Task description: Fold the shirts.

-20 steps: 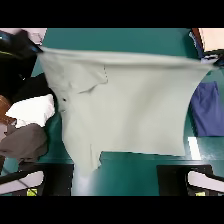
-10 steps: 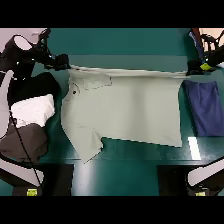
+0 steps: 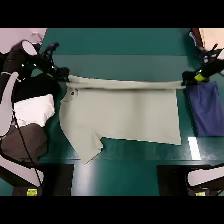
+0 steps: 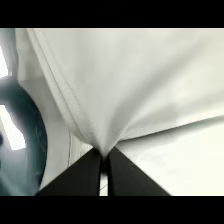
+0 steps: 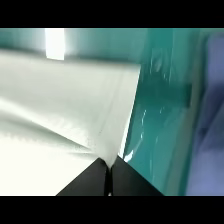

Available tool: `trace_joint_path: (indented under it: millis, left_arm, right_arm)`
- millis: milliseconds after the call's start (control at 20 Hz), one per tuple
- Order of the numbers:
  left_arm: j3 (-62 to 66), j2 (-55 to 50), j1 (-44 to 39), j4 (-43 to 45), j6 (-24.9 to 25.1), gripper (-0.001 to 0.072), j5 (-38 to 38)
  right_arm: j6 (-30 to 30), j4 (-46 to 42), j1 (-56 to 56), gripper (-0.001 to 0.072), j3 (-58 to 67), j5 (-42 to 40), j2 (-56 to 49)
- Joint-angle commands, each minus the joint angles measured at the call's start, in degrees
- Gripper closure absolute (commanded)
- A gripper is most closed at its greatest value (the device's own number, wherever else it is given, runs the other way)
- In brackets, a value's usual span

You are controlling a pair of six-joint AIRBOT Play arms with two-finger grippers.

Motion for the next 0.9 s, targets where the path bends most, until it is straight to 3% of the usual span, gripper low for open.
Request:
trace_joint_path:
  millis: [0, 50, 100, 150, 200, 400, 550, 850]
  left_arm:
    - [-7.8, 0.0, -0.5, 0.5, -0.5, 0.0680, 2.1]
    - [-9.5, 0.0, -0.5, 0.5, -2.5, 0.0677, 3.4]
    - [-10.1, 0.0, -0.5, 0.5, -3.4, 0.0571, 3.6]
    - [-10.1, 0.0, -0.5, 0.6, -3.8, 0.0278, 3.5]
    - [-9.8, 0.1, -0.3, 0.6, -3.7, 0.0210, 2.3]
    - [-11.6, 8.3, 0.6, 7.4, -4.6, 0.0209, -3.3]
    - [-25.1, 21.5, 0.9, 10.5, -6.8, 0.0209, -2.3]
    - [-57.2, 43.9, 0.9, 0.4, -9.1, 0.0209, 0.3]
  right_arm:
    - [0.0, 0.8, 1.0, 0.0696, -11.1, -4.5, 3.9]
    - [0.0, 1.3, 1.3, 0.0696, -12.6, -4.8, 4.1]
    - [0.0, 2.7, 1.3, 0.0689, -13.6, -4.9, 4.1]
    - [0.0, 4.3, 1.0, 0.0576, -14.3, -4.9, 4.1]
    - [0.0, 6.1, 0.6, 0.0361, -14.6, -4.9, 4.1]
    - [-0.4, 9.2, -2.7, 0.0354, -16.7, -1.1, 9.5]
    - [-0.8, 9.8, -6.0, 0.0354, -24.8, -1.2, 19.9]
    - [-1.8, 9.7, -8.4, 0.0354, -35.6, -2.7, 34.6]
